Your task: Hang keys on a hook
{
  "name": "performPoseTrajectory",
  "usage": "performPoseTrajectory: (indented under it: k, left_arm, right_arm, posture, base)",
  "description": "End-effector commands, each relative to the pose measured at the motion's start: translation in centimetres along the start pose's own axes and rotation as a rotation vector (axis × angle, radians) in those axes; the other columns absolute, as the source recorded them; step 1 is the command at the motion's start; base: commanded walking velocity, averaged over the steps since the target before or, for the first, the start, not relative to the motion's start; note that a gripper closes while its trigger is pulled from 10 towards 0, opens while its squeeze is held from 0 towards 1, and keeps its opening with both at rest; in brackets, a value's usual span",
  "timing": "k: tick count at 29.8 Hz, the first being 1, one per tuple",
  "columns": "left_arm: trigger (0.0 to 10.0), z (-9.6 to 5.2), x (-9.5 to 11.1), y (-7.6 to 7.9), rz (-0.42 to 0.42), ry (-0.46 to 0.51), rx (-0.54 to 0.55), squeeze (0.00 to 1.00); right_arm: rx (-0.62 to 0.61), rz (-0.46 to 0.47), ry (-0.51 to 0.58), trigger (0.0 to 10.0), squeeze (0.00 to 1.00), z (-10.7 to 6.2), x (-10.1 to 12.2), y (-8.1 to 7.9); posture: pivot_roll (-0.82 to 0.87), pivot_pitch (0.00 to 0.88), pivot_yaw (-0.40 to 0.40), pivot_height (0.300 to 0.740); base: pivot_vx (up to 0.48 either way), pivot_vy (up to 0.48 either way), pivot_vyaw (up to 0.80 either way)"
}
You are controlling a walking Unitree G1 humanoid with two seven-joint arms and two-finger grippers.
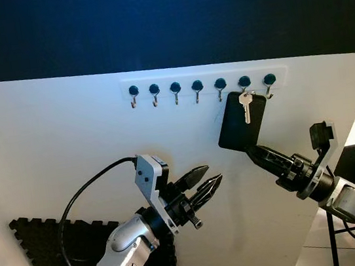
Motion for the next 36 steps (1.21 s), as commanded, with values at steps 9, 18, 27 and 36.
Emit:
performPoseTrajectory:
  k: [9, 18, 27, 36]
  left_arm:
    - [10.0, -0.2, -0.1, -0.3, 0.016, -0.002, 0.03, 0.0]
    - [10.0, -0.8, -2.0, -2.7, 0.125, -0.143, 0.212, 0.0]
    - [10.0, -2.8, -3.6, -6.4, 0.26, -0.322, 0.483, 0.0]
    - [10.0, -6.3, -4.6, -10.0, 0.354, -0.387, 0.826, 0.0]
  right_arm:
    - [-0.078, -0.014, -0.029, 10.0, 0.0, -1.3, -1.4, 0.8]
    - [-0.175, -0.187, -0.427, 10.0, 0.0, -2.9, -6.9, 1.5]
    - [-0.056, -0.244, -0.361, 10.0, 0.0, -0.8, -8.4, -0.6]
    - [0.104, -0.664, -0.382, 10.0, 0.0, 2.4, -10.3, -3.5]
  posture:
    - [0.07, 0.06, 0.02, 0.74]
    - [0.06, 0.06, 0.021, 0.74]
    - [0.06, 0.06, 0.017, 0.74]
    - [0.06, 0.06, 0.019, 0.74]
  base:
    - [0.0, 0.0, 0.0]
    - [0.0, 0.0, 0.0]
    - [0.0, 0.0, 0.0]
    - [0.0, 0.0, 0.0]
Point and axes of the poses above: a point about 5 cm out from each wrist's last joint towards the gripper, its own z axis pointing out of the wrist towards the gripper, its own x axis along the axis of the wrist's last joint, y = z × x, the point moved 1 cm from there along z, pointing out of the wrist towards the gripper, and after that the axes turned 9 degrees about -z, right-handed, at the moved point
